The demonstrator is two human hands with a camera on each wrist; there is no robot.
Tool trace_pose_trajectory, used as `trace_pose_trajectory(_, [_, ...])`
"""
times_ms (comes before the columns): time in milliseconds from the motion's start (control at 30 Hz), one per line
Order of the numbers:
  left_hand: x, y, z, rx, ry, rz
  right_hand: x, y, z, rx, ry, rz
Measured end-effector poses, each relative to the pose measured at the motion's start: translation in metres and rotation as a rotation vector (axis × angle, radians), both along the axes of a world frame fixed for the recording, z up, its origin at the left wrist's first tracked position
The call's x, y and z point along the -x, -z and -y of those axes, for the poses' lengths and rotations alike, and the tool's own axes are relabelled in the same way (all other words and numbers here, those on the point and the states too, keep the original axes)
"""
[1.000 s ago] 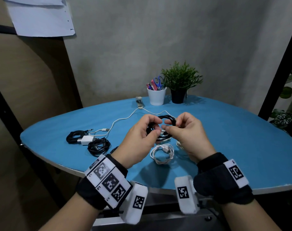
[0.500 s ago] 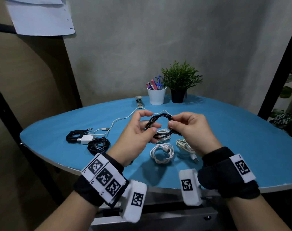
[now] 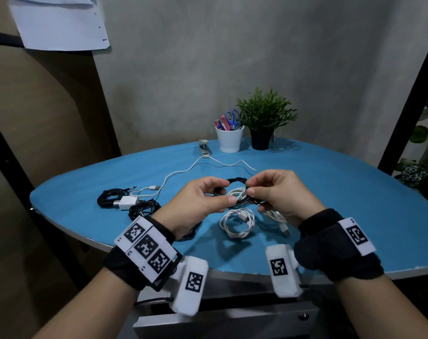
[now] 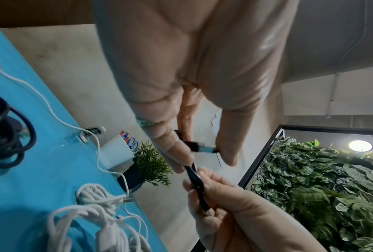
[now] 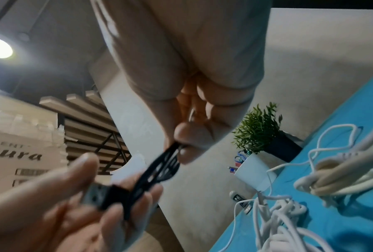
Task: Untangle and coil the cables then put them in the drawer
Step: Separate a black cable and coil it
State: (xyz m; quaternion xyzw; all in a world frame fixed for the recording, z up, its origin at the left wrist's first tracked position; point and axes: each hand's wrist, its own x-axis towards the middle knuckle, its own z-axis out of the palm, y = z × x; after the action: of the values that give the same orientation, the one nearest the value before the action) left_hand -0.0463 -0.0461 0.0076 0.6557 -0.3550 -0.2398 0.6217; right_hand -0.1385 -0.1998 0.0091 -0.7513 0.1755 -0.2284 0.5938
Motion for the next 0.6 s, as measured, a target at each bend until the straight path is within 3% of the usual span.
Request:
trace_pose_trajectory(333, [-0.049, -0.001, -0.019, -0.439, -0.058, 0.158, -0.046, -0.006, -0.008, -0.055, -0.142, -0.238])
trace_pose_trajectory(500, [-0.104, -0.009, -0.037, -0.856, -0.345, 0.676, -0.079, -0.011, -0.015, -0.079, -0.127, -0.316])
trace_pose_trajectory(600, [-0.129, -0.006, -0.040, -1.092, -0.359, 0.773, -0.099, -0.012, -0.019, -0.096, -0.128, -0.377])
